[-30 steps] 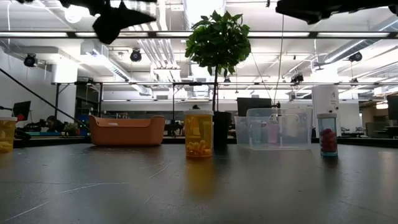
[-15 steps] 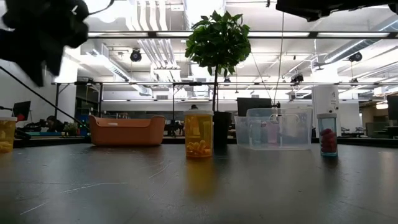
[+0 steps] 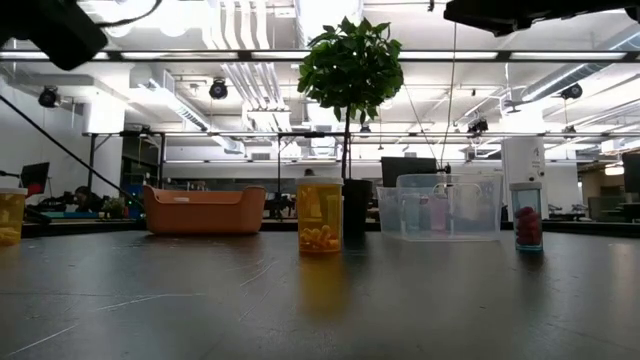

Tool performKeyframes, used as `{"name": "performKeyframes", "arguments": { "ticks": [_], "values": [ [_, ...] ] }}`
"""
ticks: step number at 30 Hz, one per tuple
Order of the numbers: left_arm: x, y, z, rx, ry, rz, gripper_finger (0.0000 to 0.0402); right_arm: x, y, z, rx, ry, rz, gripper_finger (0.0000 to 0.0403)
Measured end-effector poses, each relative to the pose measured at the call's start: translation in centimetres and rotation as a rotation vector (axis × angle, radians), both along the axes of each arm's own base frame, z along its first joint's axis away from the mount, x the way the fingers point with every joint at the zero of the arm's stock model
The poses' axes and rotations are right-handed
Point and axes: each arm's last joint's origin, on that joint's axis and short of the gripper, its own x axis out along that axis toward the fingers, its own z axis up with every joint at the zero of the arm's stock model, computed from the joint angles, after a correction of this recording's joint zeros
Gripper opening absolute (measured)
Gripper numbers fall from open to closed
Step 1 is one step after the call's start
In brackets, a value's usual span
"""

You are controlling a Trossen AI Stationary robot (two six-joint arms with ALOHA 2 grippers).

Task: Pick and place medicine bottles into bin by pill shape (circle, oval)
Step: Put the white tablet pill bottle into the orange bin

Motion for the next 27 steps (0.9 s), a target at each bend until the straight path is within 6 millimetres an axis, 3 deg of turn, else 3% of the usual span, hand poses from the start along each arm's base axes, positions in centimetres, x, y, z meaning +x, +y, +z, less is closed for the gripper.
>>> {"name": "performKeyframes", "arguments": {
  "ticks": [7,13,17,27],
  "values": [
    [-0.3,-3.1,-1.1,-0.001,0.110,-0.032,0.0186,0.0,0.0,0.0,-0.001,0.004,0.000,0.0192],
    [-1.7,-4.7,-1.8,0.047,0.148,-0.037,0.0234,0.0,0.0,0.0,0.000,0.003,0.001,0.0192],
    [-2.4,-5.0,-2.6,0.144,0.099,-0.056,0.0257,0.0,0.0,0.0,0.001,0.002,0.001,0.0192],
    [-3.3,-4.3,-3.5,0.223,0.168,-0.067,0.0261,0.0,0.0,0.0,0.001,0.001,0.001,0.0192]
  ]
}}
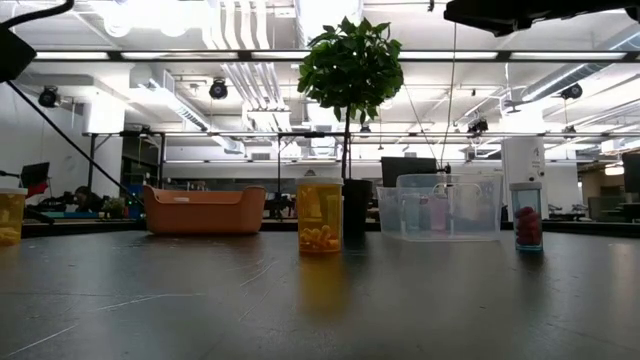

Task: Pick and place medicine bottles into bin by pill shape (circle, oval)
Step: Put the white tablet pill bottle into the orange bin

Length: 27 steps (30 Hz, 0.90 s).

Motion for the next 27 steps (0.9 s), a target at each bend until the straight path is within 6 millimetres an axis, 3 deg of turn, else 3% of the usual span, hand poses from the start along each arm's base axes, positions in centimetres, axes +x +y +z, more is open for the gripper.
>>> {"name": "performKeyframes", "arguments": {
  "ticks": [12,27],
  "values": [
    [-0.5,0.4,-1.2,0.019,0.035,-0.007,0.0259,0.0,0.0,0.0,-0.001,0.001,0.000,0.0192],
    [-0.6,0.6,-1.6,0.044,0.027,-0.004,0.0215,0.0,0.0,0.0,-0.002,0.001,0.000,0.0192]
  ]
}}
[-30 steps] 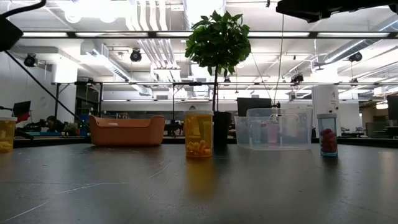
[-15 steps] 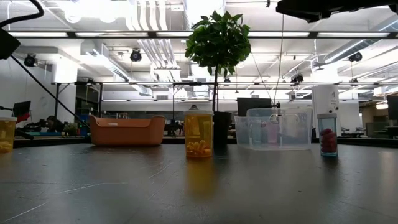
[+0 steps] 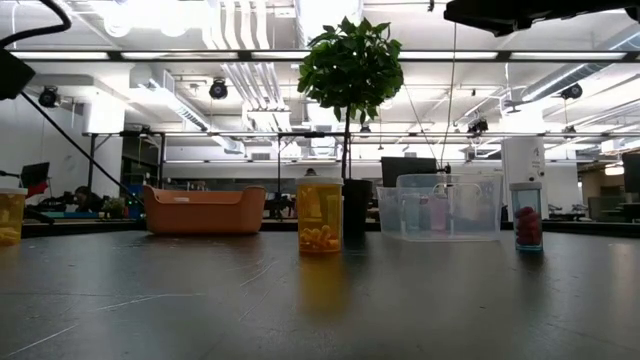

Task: Pick and place medicine bottles into bin by pill shape (circle, oval)
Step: Put the white tablet pill bottle into the orange bin

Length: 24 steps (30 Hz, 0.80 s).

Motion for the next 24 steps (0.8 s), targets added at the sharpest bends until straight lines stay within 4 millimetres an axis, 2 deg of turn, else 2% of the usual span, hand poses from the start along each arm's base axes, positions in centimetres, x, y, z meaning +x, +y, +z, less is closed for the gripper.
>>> {"name": "performKeyframes", "arguments": {
  "ticks": [9,16,19,24],
  "values": [
    [0.0,0.0,-1.4,-0.029,-0.030,0.001,0.0214,0.0,0.0,0.0,0.000,0.000,0.000,0.0192],
    [0.0,0.0,-1.5,-0.028,-0.029,-0.003,0.0210,0.0,0.0,0.0,0.001,0.000,0.000,0.0192],
    [0.0,0.0,-1.5,-0.029,-0.029,-0.004,0.0189,0.0,0.0,0.0,0.001,0.000,0.000,0.0192],
    [0.1,-0.1,-1.3,-0.035,-0.035,-0.003,0.0133,0.0,0.0,0.0,0.001,0.000,0.000,0.0192]
  ]
}}
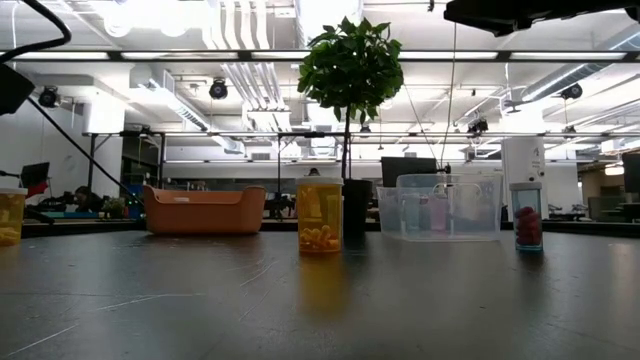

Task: Pick and place medicine bottles into bin by pill shape (circle, oval)
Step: Put the white tablet pill bottle into the orange bin

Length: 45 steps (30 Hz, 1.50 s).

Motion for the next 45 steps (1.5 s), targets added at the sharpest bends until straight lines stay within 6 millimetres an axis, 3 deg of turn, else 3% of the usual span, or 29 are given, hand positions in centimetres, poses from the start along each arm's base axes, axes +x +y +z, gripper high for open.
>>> {"name": "performKeyframes", "arguments": {
  "ticks": [2,10,17,21,26,33,40,45],
  "values": [
    [0.1,-0.1,0.2,-0.006,-0.005,0.007,0.0118,0.0,0.0,0.0,0.001,0.000,0.000,0.0192],
    [2.0,0.1,2.3,-0.062,-0.070,0.052,0.0121,0.0,0.0,0.0,0.002,0.000,0.000,0.0192],
    [6.4,2.4,5.3,-0.020,-0.361,0.011,0.0130,0.0,0.0,0.0,0.000,-0.001,0.000,0.0192],
    [9.1,6.0,7.0,0.061,-0.481,-0.078,0.0131,0.0,0.0,0.1,0.000,-0.007,0.000,0.0192],
    [10.9,12.0,9.1,0.200,-0.545,-0.189,0.0132,0.0,0.0,0.1,-0.003,-0.007,0.000,0.0192],
    [10.1,21.2,11.6,0.386,-0.507,-0.209,0.0134,0.0,0.0,0.1,-0.006,-0.006,0.000,0.0192],
    [8.6,28.0,11.5,0.458,-0.398,-0.148,0.0134,0.0,0.0,0.1,-0.017,-0.003,-0.001,0.0192],
    [10.0,31.7,10.1,0.394,-0.246,-0.201,0.0134,0.0,0.0,0.1,-0.024,-0.001,-0.001,0.0192]
  ]
}}
